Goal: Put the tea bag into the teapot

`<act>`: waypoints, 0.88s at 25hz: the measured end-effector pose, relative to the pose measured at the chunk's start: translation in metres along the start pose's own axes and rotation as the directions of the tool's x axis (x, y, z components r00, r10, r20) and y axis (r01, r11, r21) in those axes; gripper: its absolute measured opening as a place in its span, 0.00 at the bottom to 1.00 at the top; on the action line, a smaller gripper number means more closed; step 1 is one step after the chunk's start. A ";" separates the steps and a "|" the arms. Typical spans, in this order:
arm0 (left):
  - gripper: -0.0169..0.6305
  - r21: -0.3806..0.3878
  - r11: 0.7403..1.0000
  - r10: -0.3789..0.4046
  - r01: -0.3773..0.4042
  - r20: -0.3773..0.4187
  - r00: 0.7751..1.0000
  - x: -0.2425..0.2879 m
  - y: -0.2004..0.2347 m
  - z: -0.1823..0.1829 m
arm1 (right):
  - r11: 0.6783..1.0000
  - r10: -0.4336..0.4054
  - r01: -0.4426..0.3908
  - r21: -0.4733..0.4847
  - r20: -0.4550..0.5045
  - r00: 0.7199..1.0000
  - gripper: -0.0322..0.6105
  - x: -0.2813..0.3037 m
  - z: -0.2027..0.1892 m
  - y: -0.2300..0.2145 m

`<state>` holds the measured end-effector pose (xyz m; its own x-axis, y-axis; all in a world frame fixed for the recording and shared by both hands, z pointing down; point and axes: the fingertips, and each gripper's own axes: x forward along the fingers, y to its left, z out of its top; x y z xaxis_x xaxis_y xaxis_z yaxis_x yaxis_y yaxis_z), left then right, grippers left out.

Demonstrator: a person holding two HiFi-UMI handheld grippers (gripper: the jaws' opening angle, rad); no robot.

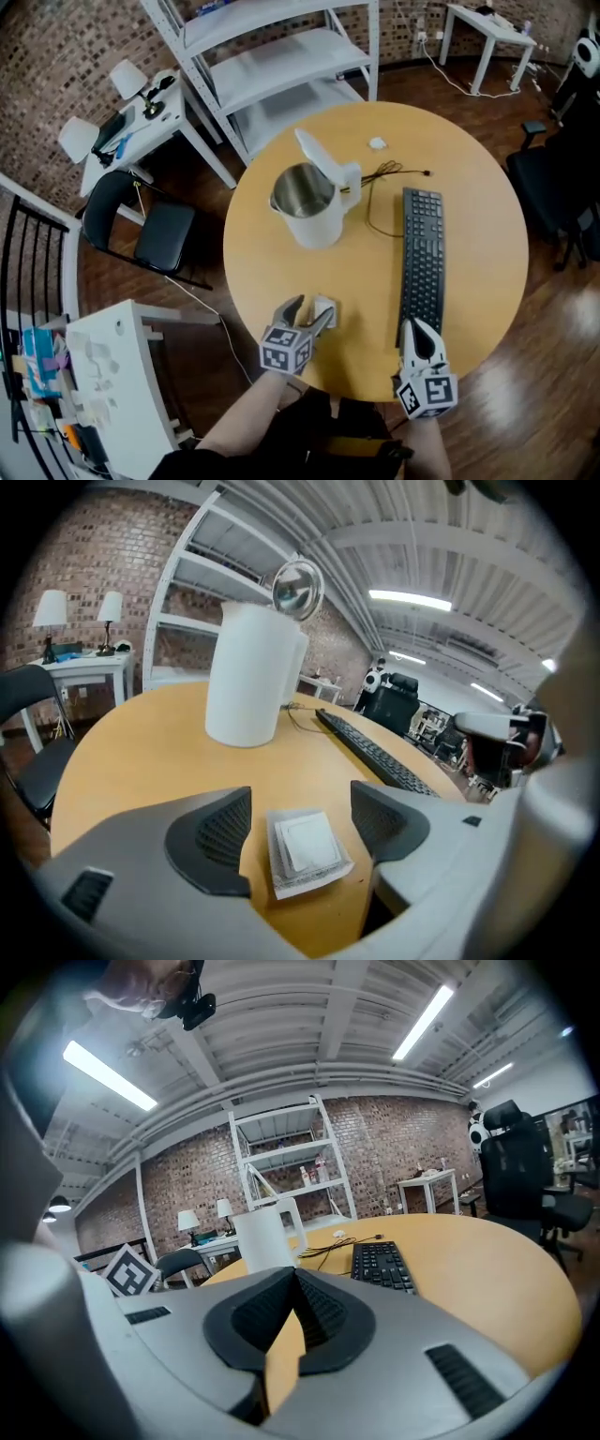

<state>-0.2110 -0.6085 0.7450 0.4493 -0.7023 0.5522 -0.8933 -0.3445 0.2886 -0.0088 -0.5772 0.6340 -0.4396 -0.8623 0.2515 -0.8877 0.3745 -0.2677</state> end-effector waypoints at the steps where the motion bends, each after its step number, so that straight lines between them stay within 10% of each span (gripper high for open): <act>1: 0.55 -0.024 1.000 0.017 -0.018 -0.025 1.000 0.007 0.001 -0.008 | 1.000 -0.006 0.006 0.003 -0.005 1.000 0.06 -0.003 -0.002 -0.001; 4: 0.63 -0.052 0.996 0.070 -0.076 -0.111 0.991 0.024 0.004 -0.026 | 1.000 -0.008 0.008 0.012 -0.027 1.000 0.06 -0.008 -0.004 -0.001; 9: 0.63 0.193 0.968 0.200 -0.158 -0.220 0.955 0.035 0.003 -0.049 | 1.000 -0.019 0.020 0.018 -0.063 0.998 0.06 -0.016 -0.014 -0.003; 13: 0.63 0.218 0.964 0.199 -0.153 -0.208 0.958 0.034 0.001 -0.051 | 0.999 -0.028 0.030 0.022 -0.079 0.997 0.06 -0.021 -0.021 -0.005; 18: 0.37 0.236 0.963 0.185 -0.130 -0.230 0.955 0.024 0.011 -0.051 | 1.000 -0.014 0.015 0.008 -0.088 0.996 0.06 -0.019 -0.019 -0.002; 22: 0.34 0.216 0.970 0.169 -0.115 -0.253 0.953 0.011 0.020 -0.056 | 1.000 -0.010 0.010 -0.003 -0.092 0.996 0.06 -0.017 -0.014 0.005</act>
<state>-0.2231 -0.5878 0.8009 0.2801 -0.5700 0.7724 -0.9204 -0.3880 0.0475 -0.0078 -0.5554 0.6416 -0.4411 -0.8312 0.3384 -0.8925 0.3667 -0.2627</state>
